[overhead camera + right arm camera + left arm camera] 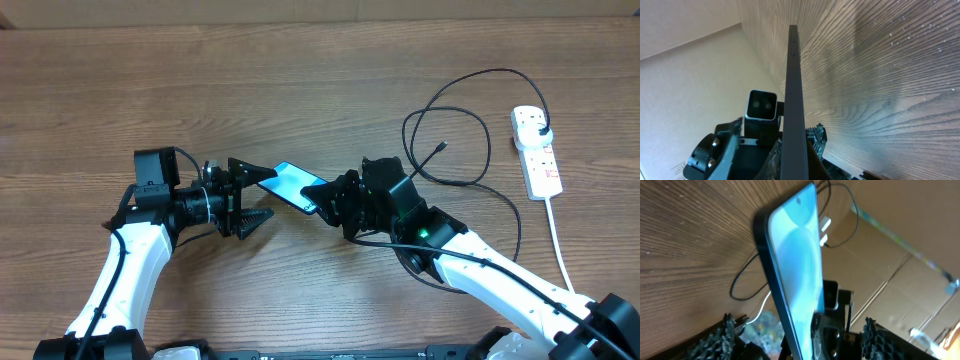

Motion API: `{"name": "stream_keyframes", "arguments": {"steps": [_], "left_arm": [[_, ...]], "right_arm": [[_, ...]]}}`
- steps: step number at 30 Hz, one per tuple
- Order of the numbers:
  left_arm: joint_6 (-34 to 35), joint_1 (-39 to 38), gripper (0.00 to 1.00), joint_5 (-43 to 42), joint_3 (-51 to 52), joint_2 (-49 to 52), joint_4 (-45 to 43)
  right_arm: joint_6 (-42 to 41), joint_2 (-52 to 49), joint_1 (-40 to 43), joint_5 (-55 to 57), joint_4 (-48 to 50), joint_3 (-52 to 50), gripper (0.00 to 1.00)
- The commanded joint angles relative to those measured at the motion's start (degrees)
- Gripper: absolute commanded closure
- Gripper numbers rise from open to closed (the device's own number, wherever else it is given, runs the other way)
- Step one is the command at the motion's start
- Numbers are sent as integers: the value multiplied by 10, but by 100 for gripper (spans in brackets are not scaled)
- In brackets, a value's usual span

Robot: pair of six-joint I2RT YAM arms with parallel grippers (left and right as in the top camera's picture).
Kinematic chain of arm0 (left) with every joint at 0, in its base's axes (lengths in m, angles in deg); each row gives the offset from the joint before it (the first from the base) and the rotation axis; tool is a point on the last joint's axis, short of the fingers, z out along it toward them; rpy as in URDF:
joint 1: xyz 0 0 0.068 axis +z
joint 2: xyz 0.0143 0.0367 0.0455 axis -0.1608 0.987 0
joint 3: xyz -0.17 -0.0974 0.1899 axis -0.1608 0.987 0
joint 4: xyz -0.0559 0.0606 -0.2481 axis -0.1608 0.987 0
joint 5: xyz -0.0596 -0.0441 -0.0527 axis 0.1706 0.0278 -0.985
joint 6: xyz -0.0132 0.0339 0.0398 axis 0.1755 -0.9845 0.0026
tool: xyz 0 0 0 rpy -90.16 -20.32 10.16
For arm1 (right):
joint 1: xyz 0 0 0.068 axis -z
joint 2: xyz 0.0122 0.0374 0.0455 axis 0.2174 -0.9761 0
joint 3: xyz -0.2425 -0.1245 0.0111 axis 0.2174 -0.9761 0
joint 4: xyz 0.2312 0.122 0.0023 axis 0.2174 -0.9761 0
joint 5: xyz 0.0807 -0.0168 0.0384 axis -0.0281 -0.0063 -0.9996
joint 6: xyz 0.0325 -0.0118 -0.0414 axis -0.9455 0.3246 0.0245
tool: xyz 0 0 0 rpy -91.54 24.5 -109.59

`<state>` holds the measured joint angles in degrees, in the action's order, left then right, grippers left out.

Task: Plug charger to phone and switch on socket

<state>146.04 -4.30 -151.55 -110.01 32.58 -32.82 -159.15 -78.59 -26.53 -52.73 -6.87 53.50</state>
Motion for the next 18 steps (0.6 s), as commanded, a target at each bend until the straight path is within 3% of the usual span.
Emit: {"name": "stream_keyframes", "arguments": {"steps": [1,10,12,18], "left_arm": [[55,-16,21,42,2,3,0],[136,-79,27,90,2,3,-97],[136,-81,32,91,2,3,-103],[135,-81,65,100,2,3,-103]], "right_arm": [[-3,15,-6,-12,12,8,96],[-92,15,-44,6,12,8,96],[-93,15,-44,5,12,8,96],[-137,15,-44,-26,12,8,96]]}}
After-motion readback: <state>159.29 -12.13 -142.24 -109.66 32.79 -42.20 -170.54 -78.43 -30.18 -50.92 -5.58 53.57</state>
